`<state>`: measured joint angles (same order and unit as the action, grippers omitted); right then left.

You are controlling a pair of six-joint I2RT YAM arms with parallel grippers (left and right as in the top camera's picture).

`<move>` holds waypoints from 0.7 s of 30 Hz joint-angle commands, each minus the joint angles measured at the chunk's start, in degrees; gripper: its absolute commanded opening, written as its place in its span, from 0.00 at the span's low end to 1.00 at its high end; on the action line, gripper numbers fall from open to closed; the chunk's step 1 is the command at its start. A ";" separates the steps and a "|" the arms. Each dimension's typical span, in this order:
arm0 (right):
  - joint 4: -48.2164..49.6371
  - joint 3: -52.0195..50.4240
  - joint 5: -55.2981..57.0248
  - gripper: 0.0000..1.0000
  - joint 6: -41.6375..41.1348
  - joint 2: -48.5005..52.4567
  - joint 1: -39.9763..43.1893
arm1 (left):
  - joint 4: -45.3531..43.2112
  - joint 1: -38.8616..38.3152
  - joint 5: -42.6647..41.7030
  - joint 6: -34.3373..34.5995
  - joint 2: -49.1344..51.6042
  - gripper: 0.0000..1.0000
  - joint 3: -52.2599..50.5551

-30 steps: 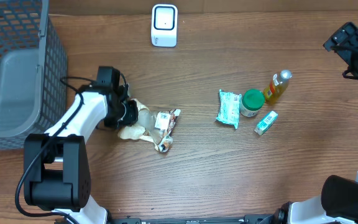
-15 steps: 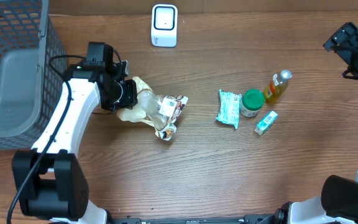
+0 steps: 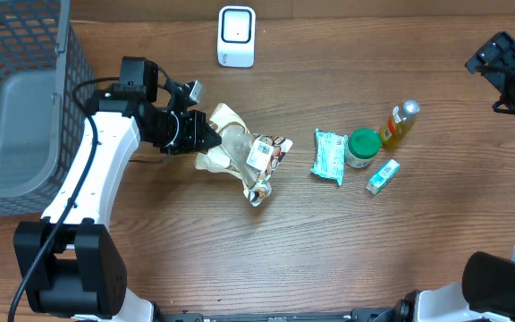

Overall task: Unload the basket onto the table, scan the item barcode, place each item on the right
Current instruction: 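Lift the snack bag and carry it toward the scanner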

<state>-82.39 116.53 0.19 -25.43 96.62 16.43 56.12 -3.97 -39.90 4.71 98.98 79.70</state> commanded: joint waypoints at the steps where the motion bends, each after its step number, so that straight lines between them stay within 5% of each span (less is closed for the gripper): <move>1: 0.15 -0.07 -0.26 1.00 0.22 -0.02 0.09 | 1.11 0.17 6.80 1.84 -1.29 0.04 5.46; 5: 0.15 -0.07 -0.26 1.00 0.20 -0.02 0.09 | 3.32 -2.34 23.12 4.17 -1.29 0.04 16.22; 10: 0.15 -0.07 -0.26 1.00 0.22 -0.02 0.09 | -3.34 -9.18 54.86 5.01 -1.27 0.04 27.30; 14: 0.15 -0.07 -0.26 1.00 0.22 -0.02 0.09 | -17.97 -14.71 72.61 -3.82 -0.26 0.04 27.47; 21: 0.15 -0.07 -0.26 1.00 0.22 -0.02 0.09 | -45.03 -19.41 87.03 -27.63 7.91 0.04 27.45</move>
<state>-82.37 116.53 0.19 -25.45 96.62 16.40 16.49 -22.96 34.70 -8.93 102.24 106.48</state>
